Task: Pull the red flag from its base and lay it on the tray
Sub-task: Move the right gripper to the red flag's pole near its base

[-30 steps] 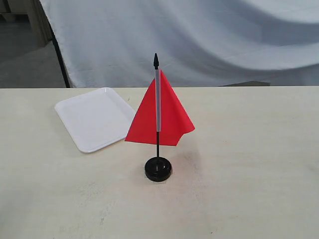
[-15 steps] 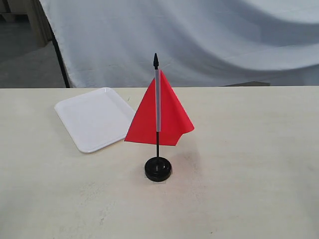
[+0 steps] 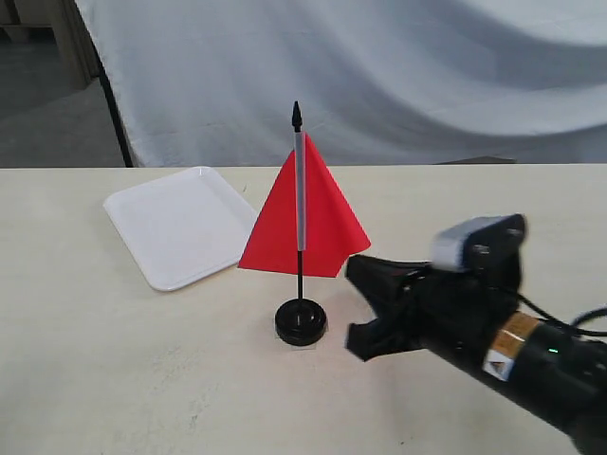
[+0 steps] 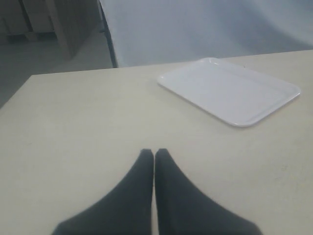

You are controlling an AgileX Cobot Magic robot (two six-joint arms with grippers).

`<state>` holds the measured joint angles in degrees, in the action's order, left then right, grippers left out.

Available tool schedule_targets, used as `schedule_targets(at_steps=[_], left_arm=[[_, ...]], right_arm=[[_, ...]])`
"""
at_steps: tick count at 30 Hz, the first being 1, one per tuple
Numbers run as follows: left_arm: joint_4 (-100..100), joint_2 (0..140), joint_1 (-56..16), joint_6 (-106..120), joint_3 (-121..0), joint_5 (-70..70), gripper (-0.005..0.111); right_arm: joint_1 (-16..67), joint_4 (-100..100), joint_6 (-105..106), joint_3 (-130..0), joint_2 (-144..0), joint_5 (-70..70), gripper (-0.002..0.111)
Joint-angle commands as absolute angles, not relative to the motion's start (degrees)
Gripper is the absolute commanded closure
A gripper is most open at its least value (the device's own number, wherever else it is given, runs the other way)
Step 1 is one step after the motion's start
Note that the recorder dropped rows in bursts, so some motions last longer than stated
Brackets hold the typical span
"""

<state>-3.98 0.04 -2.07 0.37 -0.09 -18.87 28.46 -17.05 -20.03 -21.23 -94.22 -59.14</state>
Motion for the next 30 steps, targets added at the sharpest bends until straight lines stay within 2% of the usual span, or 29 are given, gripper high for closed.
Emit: schedule_targets(at_steps=[1, 9, 11, 13, 15, 17, 20, 30], left_arm=[[-4.3, 0.0, -1.9, 0.0, 0.0, -17.9, 0.105], [-4.3, 0.0, -1.9, 0.0, 0.0, -17.9, 0.105], [-4.3, 0.0, -1.9, 0.0, 0.0, -17.9, 0.105], [-4.3, 0.0, -1.9, 0.0, 0.0, -17.9, 0.105], [-4.3, 0.0, -1.9, 0.0, 0.0, -17.9, 0.105], [-4.3, 0.0, -1.9, 0.0, 0.0, -17.9, 0.105], [-4.3, 0.0, -1.9, 0.0, 0.0, -17.9, 0.105], [-4.3, 0.0, -1.9, 0.0, 0.0, -17.9, 0.105]], right_arm=[[35.0, -8.0, -11.8, -30.5, -98.0, -41.5, 0.109], [35.6, -4.1, -11.5, -33.2, -98.3, -38.7, 0.108], [35.6, -4.1, -11.5, -33.2, -98.3, -38.4, 0.101], [35.6, -4.1, -11.5, -33.2, -98.3, -38.4, 0.085], [35.6, -4.1, -11.5, -33.2, -98.3, -38.4, 0.062], [35.6, -4.1, -11.5, -33.2, -98.4, -38.6, 0.032], [35.6, -4.1, -11.5, -33.2, -99.2, -39.3, 0.003], [35.6, -4.1, -7.6, -33.2, -107.3, -54.3, 0.004]])
